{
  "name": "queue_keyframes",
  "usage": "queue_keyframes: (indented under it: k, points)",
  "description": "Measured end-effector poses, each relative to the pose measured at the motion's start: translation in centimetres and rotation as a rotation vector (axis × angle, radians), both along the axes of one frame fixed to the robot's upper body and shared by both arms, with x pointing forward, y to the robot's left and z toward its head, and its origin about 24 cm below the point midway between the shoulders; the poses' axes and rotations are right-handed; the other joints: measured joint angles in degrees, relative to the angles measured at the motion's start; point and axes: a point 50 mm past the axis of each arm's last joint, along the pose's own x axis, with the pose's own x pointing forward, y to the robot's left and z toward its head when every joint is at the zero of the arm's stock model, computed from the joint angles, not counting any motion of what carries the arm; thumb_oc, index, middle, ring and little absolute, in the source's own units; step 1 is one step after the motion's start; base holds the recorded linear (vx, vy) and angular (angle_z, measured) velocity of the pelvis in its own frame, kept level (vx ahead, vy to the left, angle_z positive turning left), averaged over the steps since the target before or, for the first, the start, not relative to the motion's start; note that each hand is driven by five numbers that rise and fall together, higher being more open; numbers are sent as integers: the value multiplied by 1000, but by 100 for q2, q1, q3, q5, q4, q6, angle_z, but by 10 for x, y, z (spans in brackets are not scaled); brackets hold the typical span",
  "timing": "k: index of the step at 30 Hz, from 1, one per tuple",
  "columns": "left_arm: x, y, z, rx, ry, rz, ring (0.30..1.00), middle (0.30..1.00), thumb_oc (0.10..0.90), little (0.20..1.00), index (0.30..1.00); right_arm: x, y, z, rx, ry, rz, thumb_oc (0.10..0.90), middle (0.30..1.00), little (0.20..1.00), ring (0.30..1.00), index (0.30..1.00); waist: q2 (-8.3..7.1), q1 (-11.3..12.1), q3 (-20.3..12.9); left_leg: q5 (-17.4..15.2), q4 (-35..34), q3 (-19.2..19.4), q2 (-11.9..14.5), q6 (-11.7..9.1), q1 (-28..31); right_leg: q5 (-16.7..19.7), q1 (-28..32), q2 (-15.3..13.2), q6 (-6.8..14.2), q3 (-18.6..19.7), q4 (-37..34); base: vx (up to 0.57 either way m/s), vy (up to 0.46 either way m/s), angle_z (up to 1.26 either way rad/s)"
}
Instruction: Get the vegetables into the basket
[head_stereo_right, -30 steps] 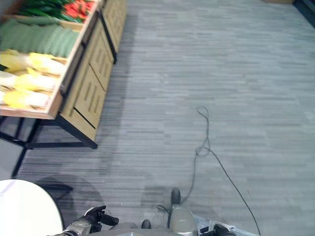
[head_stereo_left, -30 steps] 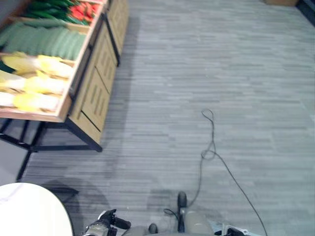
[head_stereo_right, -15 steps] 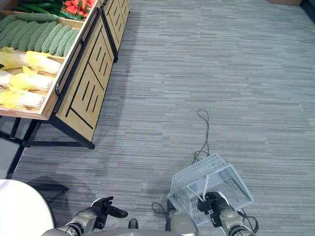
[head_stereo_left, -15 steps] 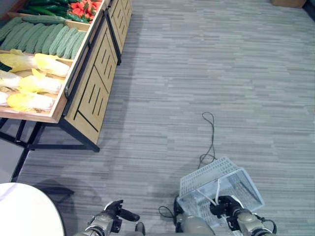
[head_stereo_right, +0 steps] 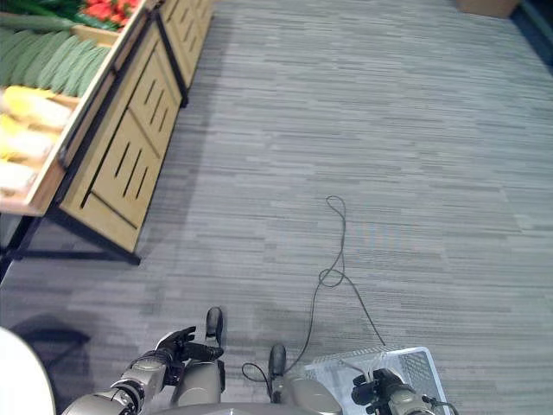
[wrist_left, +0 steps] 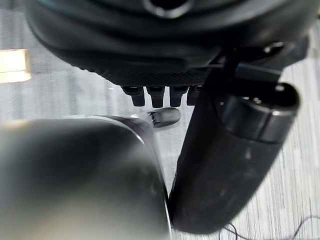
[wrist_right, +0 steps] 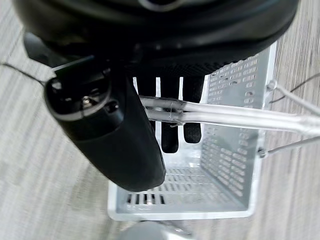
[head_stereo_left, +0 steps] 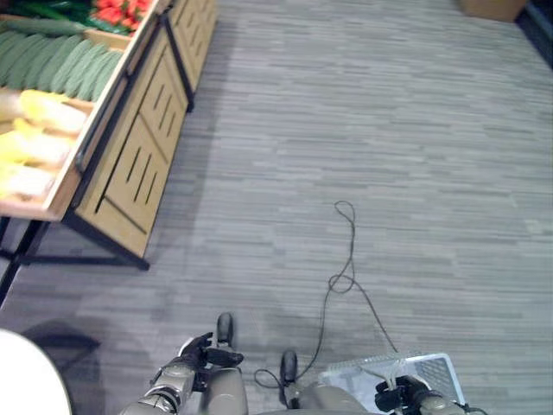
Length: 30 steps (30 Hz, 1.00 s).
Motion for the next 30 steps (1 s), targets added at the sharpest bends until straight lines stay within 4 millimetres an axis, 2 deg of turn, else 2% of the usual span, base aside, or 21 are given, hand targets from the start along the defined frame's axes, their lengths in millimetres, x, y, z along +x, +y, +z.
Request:
queue_keyframes:
  k: [2,3,4,6,7,11,16,17,18,19,20,21,22,24,25,26,29,30]
  points:
    - [-3,-3,-2,-8,11,1,1000,1000,900,1000,1000,-8,-2,-1,-2,11,-13,400,300,300,300,300,25,-37,-67,-118,357,24,-194,253,-6,-78,154,-157,58,106,22,178,228,-62]
    - [-8,-6,-4,-14,21,0,1000,1000,900,1000,1000,-13,-5,-1,-4,20,-27,400,300,300,300,300,77,-22,-189,-45,256,43,-268,393,42,-11,165,-218,68,90,42,114,166,-41]
    - [-11,-7,-5,-15,32,-3,1000,1000,900,1000,1000,-16,-5,-2,-8,28,-25,400,300,300,300,300,129,-33,-236,-170,112,86,-302,572,189,76,220,-261,71,93,66,119,170,-34]
    - [-9,1,-3,7,33,-3,1000,1000,900,1000,1000,-14,2,-4,9,25,-7,400,300,300,300,300,-4,25,-247,-228,47,355,-477,759,358,-73,44,-486,287,186,430,104,140,-34]
    - [-8,6,-2,19,31,1,1000,1000,900,1000,1000,-11,5,-4,20,14,3,400,300,300,300,300,-32,7,-257,-279,69,364,-534,831,386,-14,22,-536,371,184,502,120,154,-35]
    - [-9,27,3,80,36,8,1000,1000,900,1000,1000,8,21,-3,66,-51,29,400,300,300,300,300,-143,133,-297,-410,76,491,-729,1016,633,-58,-4,-796,685,163,864,68,103,-21]
    - [0,39,10,119,3,7,1000,1000,900,1000,1000,29,25,2,68,-96,53,400,300,300,300,300,-275,183,-303,-500,57,514,-899,1127,677,-48,12,-931,729,76,851,92,149,-3]
    - [-4,39,9,117,15,0,1000,1000,900,1000,1000,35,23,5,59,-107,64,400,300,300,300,300,-285,182,-296,-539,53,546,-859,1134,731,-145,-138,-922,863,46,1246,147,208,-13]
    - [-6,35,7,105,26,-4,1000,1000,900,1000,1000,37,22,6,54,-111,74,400,300,300,300,300,-254,156,-270,-755,64,536,-828,1119,821,-243,-436,-862,1022,102,1990,287,229,-12]
    - [-8,31,5,94,40,-6,1000,1000,900,1000,1000,40,19,8,41,-136,72,400,300,300,300,300,-190,99,-216,-984,50,502,-771,1235,942,-245,-1124,-892,1090,107,3482,330,108,8]
    - [-11,28,3,88,58,-25,1000,1000,900,1000,1000,37,17,8,40,-133,69,400,300,300,300,300,-187,31,-205,-1099,54,418,-869,1281,1004,-487,-1488,-1126,1090,-10,4010,355,-31,12]
    - [-12,26,1,85,66,-33,1000,1000,900,1000,1000,35,15,8,39,-129,69,400,300,300,300,300,-205,26,-193,-1140,71,379,-933,1347,1030,-541,-1659,-1357,1091,-122,3930,310,-69,21]
    - [-13,24,1,83,72,-38,1000,1000,900,1000,1000,34,16,7,42,-126,64,400,300,300,300,300,-186,-21,-181,-1147,76,330,-976,1363,1039,-530,-1743,-1589,1128,-307,3471,221,-51,20]
    - [-15,25,0,88,80,-37,1000,1000,900,1000,1000,33,22,6,56,-134,62,400,300,300,300,300,-174,-162,-165,-1130,65,214,-1058,1387,1059,-242,-1770,-1823,1222,-247,2098,199,-23,43]
    - [-16,27,0,88,86,-29,1000,1000,900,1000,1000,34,23,6,64,-140,66,400,300,300,300,300,-192,-215,-145,-1097,48,162,-1093,1434,1149,-56,-1765,-1902,1226,-209,1808,269,-29,38]
    - [-20,27,-1,89,95,-25,1000,1000,900,1000,1000,31,22,5,72,-137,38,400,300,300,300,300,-183,-231,-101,-1186,46,125,-1135,1407,1327,224,-1760,-1925,1247,-105,1353,259,-40,21]
    - [-26,30,-2,95,110,-11,1000,1000,900,1000,1000,30,22,5,76,-135,29,400,300,300,300,300,-197,-303,-49,-1300,27,2,-1175,1402,1518,735,-1701,-1851,1249,-91,518,290,-67,28]
    - [-28,31,-3,101,114,-6,1000,1000,900,1000,1000,29,21,5,85,-140,-10,400,300,300,300,300,-233,-329,-12,-1404,42,-96,-1170,1280,1636,977,-1705,-1816,1190,-401,175,337,-110,39]
